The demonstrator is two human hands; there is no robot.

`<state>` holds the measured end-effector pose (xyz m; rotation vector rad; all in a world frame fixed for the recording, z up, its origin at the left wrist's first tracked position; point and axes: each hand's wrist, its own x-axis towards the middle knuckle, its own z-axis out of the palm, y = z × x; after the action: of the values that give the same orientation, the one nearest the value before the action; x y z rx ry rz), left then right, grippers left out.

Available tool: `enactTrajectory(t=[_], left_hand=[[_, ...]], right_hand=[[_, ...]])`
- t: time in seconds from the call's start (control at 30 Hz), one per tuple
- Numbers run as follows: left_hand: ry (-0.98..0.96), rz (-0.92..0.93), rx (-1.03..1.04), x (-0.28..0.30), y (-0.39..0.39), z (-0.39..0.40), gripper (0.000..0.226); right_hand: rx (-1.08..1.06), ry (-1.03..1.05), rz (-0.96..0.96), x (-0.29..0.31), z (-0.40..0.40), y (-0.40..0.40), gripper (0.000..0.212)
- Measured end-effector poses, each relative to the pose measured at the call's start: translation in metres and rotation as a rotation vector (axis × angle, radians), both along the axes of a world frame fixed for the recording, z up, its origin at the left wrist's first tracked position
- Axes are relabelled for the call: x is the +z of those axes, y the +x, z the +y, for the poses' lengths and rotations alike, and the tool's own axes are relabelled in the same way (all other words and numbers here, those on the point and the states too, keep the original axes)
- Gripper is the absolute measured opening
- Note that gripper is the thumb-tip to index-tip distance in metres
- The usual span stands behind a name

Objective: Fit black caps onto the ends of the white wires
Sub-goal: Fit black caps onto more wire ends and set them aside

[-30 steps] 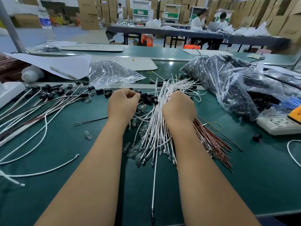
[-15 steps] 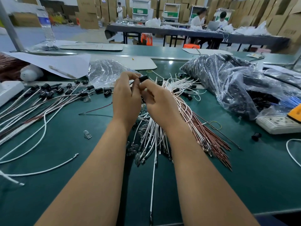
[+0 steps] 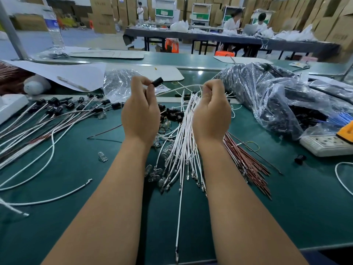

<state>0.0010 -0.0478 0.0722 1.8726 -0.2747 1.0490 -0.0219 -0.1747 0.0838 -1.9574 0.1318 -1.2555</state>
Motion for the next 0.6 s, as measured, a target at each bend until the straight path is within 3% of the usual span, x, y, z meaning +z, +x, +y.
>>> enactTrajectory(t=[0.13, 0.2, 0.27, 0.33, 0.43, 0.6], left_hand=[[-0.067, 0.091, 0.128, -0.005, 0.007, 0.010, 0.014], [-0.092, 0.162, 0.124, -0.008, 0.012, 0.014, 0.012], [-0.059, 0.214, 0.025, -0.011, 0.014, 0.013, 0.010], [-0.028, 0.259, -0.103, -0.013, 0.013, 0.009, 0.008], [-0.004, 0.276, -0.197, -0.013, 0.011, 0.003, 0.004], [-0.095, 0.314, -0.232, -0.011, 0.010, 0.003, 0.003]], right_hand=[[-0.127, 0.193, 0.056, 0.003, -0.010, 0.003, 0.015], [-0.217, 0.080, 0.173, 0.002, -0.013, 0.004, 0.016], [-0.296, -0.165, 0.298, -0.002, -0.010, 0.004, 0.042], [-0.203, -0.353, 0.324, -0.003, -0.001, 0.003, 0.056], [0.038, -0.531, 0.351, -0.007, 0.012, 0.005, 0.037], [0.234, -0.451, 0.344, -0.010, 0.015, 0.004, 0.018]])
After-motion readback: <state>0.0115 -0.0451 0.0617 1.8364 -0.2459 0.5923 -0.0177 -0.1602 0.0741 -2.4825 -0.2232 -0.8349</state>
